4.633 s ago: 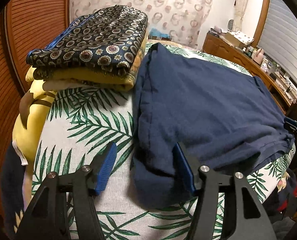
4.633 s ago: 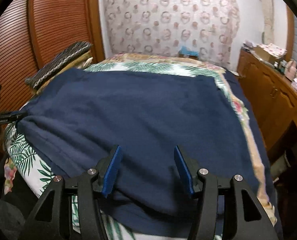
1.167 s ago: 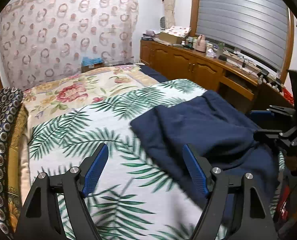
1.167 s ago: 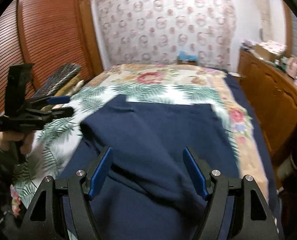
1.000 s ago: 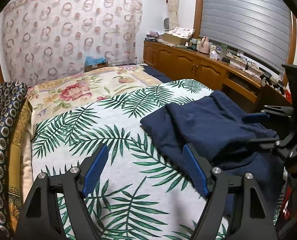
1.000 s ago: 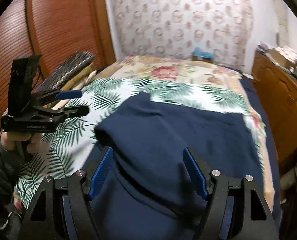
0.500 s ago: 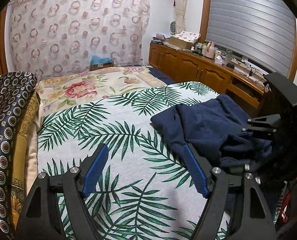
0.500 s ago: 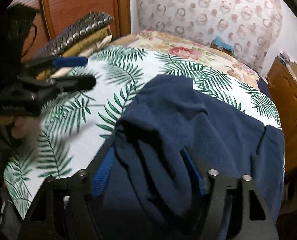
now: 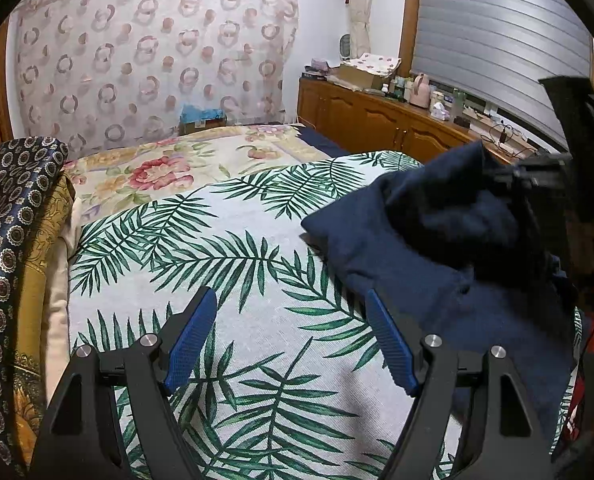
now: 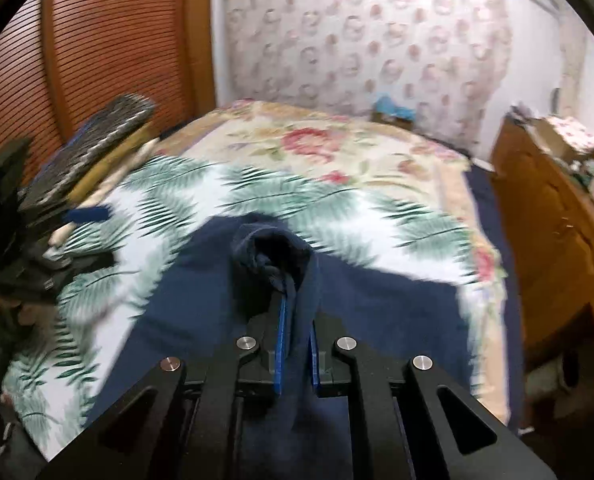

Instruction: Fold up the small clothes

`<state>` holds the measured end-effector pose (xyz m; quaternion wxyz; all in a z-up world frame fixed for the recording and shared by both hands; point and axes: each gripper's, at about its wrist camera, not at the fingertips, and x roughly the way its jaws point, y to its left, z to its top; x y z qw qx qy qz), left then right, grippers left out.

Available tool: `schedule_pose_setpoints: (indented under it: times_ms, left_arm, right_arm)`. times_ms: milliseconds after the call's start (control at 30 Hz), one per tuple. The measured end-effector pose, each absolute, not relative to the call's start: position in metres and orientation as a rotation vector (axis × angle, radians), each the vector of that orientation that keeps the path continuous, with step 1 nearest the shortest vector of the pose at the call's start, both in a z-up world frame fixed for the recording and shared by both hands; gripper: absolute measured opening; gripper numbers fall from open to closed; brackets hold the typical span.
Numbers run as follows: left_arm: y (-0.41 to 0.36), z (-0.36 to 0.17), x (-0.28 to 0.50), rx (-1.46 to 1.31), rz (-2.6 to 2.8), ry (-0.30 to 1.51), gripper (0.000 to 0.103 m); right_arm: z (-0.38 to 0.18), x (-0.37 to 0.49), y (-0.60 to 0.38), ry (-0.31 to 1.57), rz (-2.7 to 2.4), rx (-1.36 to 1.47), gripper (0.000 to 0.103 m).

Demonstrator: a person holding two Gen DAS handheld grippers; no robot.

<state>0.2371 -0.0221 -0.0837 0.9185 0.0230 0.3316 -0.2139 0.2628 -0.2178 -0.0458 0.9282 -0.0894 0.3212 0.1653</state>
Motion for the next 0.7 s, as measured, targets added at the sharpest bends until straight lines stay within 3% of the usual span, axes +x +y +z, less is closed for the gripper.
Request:
schedule_pose_setpoints:
  times_ms: [500, 567, 700]
  left_arm:
    - [-0.025, -0.087, 0.237, 0.057, -0.438, 0.698, 0.078]
    - [-0.026, -0.088, 0.238, 0.061, -0.440, 0.699, 0.078]
    - [-0.027, -0.089, 0.238, 0.069, -0.439, 0.704, 0.078]
  right_arm:
    - [-0.047, 0.331, -0.244, 0.743, 0.214, -0.161, 0.009]
    - [-0.051, 0.336, -0.245, 0.753, 0.166, -0.186, 0.026]
    - [-0.048, 0.340, -0.251, 0.728, 0.069, -0.175, 0.037]
